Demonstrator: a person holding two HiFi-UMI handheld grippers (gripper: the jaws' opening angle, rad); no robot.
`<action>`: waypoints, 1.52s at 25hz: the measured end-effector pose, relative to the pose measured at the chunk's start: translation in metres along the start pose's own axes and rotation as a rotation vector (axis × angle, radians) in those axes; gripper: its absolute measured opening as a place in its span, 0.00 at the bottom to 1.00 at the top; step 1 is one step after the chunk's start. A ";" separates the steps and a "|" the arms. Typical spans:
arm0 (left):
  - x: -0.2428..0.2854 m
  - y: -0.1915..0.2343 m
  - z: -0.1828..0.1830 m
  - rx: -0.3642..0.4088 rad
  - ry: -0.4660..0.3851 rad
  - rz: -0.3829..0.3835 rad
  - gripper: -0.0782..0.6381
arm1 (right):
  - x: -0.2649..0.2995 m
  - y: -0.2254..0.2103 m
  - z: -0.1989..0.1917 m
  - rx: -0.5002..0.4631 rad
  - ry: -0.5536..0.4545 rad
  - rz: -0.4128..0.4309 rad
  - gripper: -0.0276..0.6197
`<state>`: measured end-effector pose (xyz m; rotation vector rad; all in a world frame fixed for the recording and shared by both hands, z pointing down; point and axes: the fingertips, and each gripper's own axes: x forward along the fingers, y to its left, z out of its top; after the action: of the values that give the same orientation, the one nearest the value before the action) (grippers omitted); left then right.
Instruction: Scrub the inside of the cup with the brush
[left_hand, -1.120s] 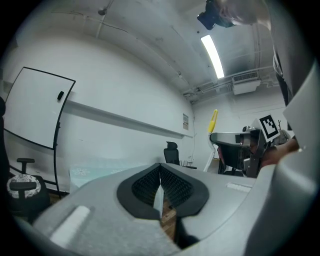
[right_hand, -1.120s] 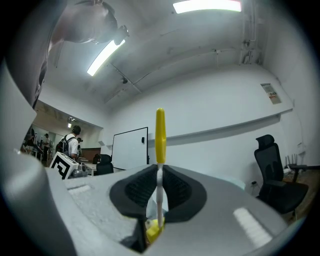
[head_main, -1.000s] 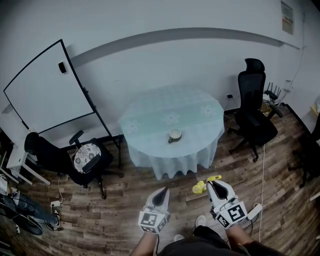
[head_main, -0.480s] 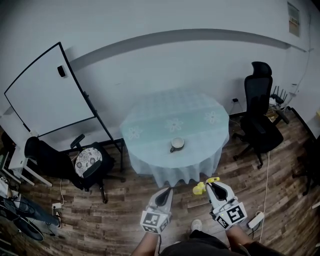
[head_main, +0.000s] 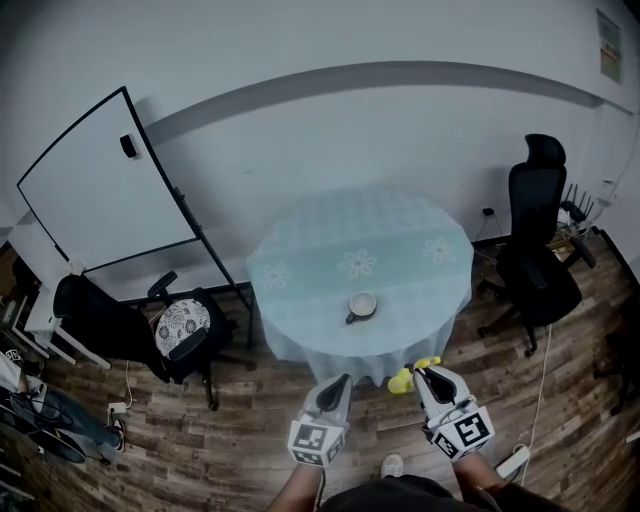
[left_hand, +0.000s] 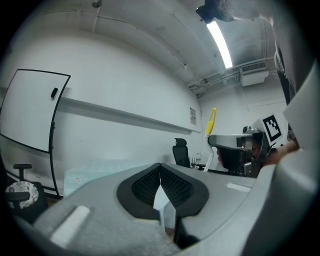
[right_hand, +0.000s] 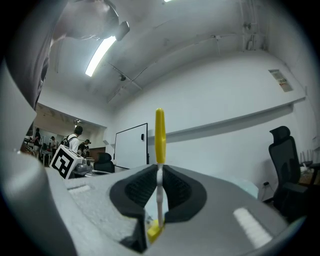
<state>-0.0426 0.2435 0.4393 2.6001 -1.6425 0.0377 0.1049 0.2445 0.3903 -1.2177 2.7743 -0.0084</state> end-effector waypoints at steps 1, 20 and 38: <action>0.007 0.001 -0.001 0.002 0.003 0.002 0.12 | 0.004 -0.006 -0.001 0.004 -0.002 0.002 0.10; 0.081 0.026 -0.021 -0.014 0.080 0.057 0.12 | 0.057 -0.065 -0.012 0.026 0.002 0.044 0.10; 0.125 0.143 -0.006 -0.017 0.048 -0.031 0.12 | 0.168 -0.053 -0.015 -0.025 0.004 -0.042 0.10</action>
<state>-0.1174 0.0698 0.4580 2.5899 -1.5799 0.0834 0.0290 0.0844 0.3907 -1.2836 2.7596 0.0205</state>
